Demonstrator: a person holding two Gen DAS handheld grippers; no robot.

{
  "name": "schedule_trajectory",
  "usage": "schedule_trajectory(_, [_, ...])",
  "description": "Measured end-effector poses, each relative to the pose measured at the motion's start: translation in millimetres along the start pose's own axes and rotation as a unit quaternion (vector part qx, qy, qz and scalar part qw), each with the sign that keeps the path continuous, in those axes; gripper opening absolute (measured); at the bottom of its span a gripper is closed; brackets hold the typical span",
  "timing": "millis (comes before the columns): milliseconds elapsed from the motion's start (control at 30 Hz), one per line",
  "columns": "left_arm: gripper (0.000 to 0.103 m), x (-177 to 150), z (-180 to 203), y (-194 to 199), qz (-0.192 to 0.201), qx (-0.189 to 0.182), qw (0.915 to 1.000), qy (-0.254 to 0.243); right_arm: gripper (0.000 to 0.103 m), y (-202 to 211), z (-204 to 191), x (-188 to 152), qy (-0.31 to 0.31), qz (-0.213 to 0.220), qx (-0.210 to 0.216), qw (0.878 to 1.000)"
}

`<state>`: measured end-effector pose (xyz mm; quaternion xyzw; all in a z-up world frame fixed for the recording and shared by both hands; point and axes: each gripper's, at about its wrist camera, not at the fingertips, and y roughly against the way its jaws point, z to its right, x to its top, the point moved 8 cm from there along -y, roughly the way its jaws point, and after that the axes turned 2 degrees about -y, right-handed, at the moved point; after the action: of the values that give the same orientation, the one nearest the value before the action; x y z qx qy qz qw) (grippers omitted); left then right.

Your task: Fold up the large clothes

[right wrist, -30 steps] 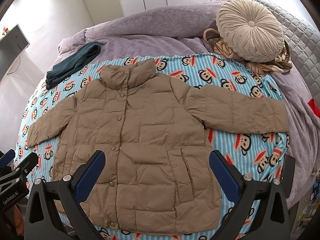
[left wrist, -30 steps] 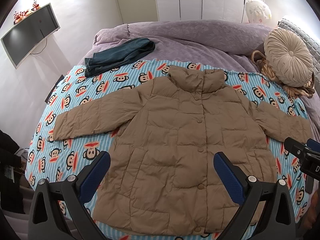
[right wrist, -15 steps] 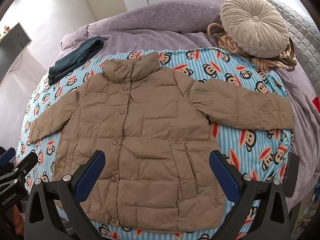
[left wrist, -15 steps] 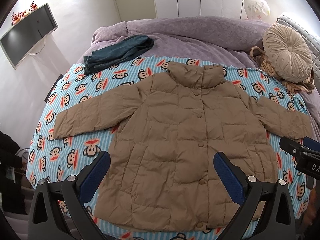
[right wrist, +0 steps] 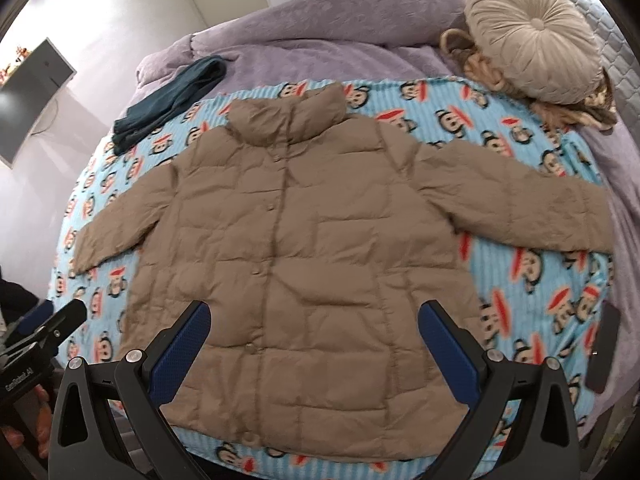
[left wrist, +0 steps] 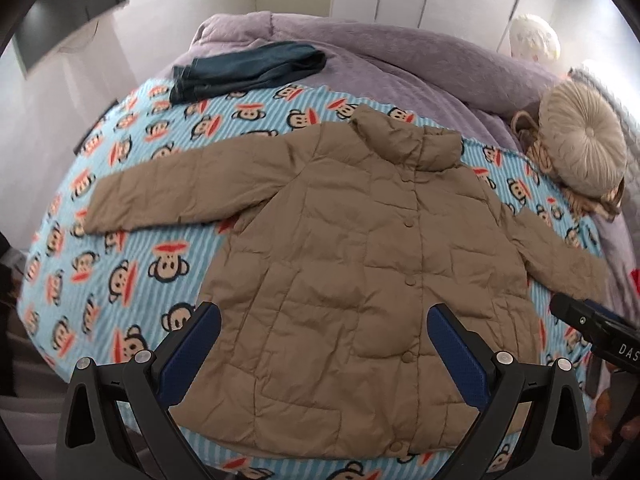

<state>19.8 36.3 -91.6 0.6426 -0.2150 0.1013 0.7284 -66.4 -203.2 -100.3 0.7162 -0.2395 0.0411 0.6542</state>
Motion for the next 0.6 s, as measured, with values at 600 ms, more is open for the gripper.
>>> schedule_trajectory(600, [0.103,35.4,-260.1,-165.3,-0.005,-0.059,0.9723,0.226,0.103,-119.5,-118.5,-19.6,-0.027,-0.088,0.045,0.995])
